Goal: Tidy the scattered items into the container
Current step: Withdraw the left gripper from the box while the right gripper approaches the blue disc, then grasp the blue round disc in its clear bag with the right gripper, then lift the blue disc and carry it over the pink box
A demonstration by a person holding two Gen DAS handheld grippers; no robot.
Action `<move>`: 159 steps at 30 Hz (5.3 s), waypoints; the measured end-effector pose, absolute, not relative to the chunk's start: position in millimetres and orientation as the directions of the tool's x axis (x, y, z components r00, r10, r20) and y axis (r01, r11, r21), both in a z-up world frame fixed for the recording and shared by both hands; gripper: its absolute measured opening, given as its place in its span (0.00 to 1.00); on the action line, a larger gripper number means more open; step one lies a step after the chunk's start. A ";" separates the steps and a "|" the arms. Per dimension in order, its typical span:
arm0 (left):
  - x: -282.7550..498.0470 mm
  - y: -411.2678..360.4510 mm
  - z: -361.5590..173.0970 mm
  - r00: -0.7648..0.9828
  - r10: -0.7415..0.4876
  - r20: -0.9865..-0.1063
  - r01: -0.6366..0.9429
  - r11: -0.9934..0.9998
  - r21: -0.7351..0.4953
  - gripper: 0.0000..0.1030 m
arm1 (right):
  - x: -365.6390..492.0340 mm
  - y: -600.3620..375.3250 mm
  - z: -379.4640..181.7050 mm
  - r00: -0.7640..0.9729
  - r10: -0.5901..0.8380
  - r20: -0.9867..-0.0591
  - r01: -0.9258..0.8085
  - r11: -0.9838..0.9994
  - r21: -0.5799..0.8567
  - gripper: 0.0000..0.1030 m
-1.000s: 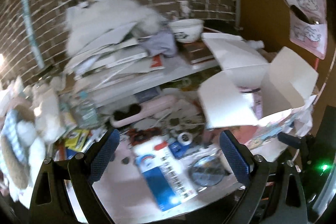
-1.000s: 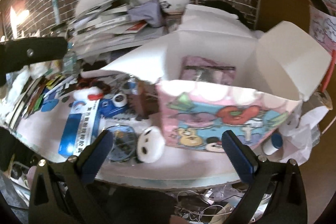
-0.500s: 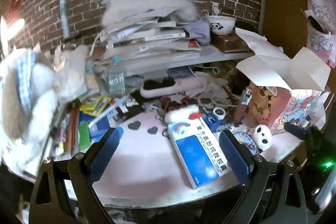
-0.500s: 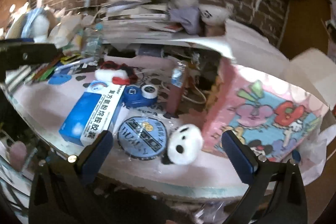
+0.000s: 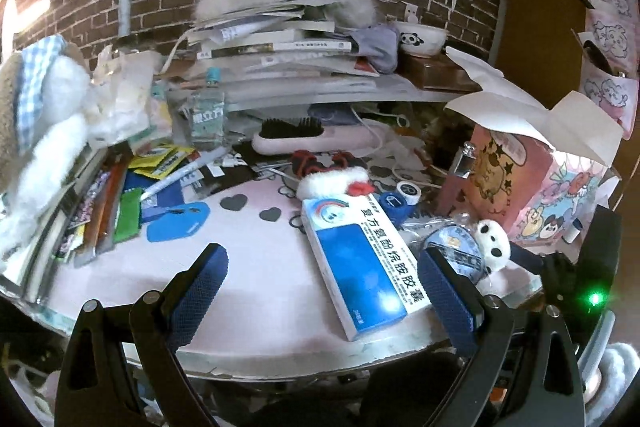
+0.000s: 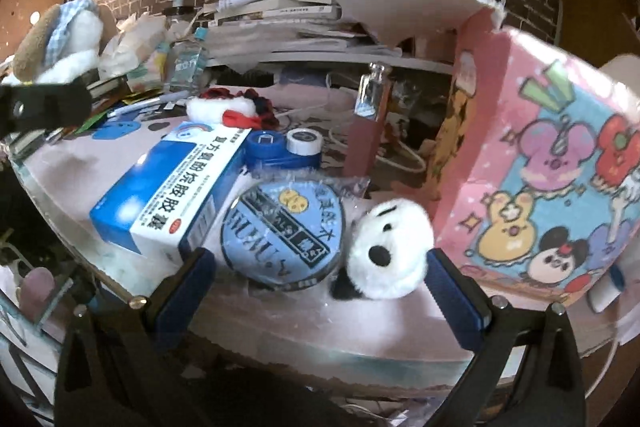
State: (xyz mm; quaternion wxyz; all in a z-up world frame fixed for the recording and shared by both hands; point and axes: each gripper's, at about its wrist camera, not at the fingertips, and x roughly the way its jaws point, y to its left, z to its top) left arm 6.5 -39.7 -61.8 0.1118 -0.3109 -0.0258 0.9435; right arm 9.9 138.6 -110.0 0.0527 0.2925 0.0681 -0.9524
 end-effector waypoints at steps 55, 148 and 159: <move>4.9 -51.7 -96.1 -0.772 0.236 -0.590 -0.194 -0.972 -0.135 0.92 | 6.3 121.9 -110.8 -0.849 -0.203 -0.488 0.227 -0.974 0.010 0.85; -2.4 -26.0 -71.3 -0.765 0.228 -0.603 -0.211 -0.972 -0.100 0.92 | -46.0 283.8 33.2 -0.856 -0.023 -0.516 0.001 -0.999 0.043 0.61; -0.6 -24.4 -71.1 -0.765 0.230 -0.602 -0.215 -0.972 -0.098 0.92 | -71.3 282.3 27.6 -0.776 -0.029 -0.631 0.050 -0.999 -0.016 0.61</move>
